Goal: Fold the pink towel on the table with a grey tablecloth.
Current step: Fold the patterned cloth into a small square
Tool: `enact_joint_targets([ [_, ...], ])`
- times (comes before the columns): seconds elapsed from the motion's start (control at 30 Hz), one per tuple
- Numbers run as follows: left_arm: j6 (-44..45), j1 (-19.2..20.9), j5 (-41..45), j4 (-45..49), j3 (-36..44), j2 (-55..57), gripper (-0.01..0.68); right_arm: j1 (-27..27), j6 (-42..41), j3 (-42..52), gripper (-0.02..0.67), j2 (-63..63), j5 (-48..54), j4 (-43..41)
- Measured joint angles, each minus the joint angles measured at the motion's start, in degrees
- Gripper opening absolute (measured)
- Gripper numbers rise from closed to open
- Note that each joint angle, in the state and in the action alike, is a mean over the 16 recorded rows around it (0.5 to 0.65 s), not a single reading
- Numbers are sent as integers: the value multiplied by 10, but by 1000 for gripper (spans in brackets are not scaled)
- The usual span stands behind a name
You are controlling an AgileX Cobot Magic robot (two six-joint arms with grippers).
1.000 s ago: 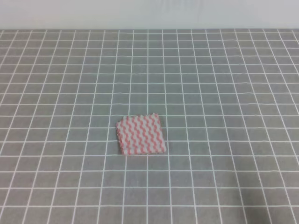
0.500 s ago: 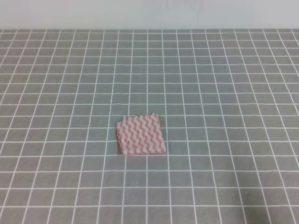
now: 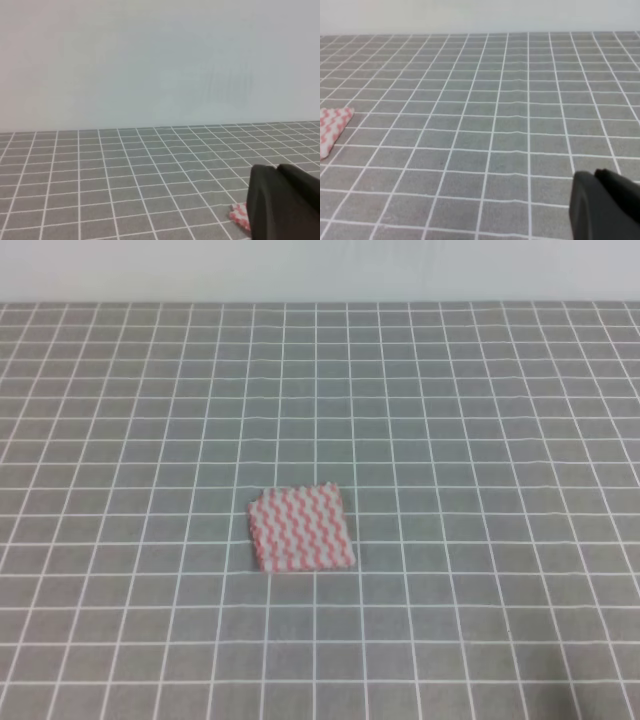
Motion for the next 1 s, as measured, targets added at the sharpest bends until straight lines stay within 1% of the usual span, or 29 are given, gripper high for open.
enact_joint_targets([
  [0.23,0,0,0,0,0,-2,-4,0,0,-1,-15,1,22,-1],
  [0.87,0,0,-3,2,1,-1,-4,0,0,1,-15,0,19,-2],
  [0.93,-11,0,-3,16,1,0,-4,0,0,3,-15,-1,17,-2],
  [1.0,-52,2,1,69,1,-1,-4,0,0,2,-15,0,17,-2],
])
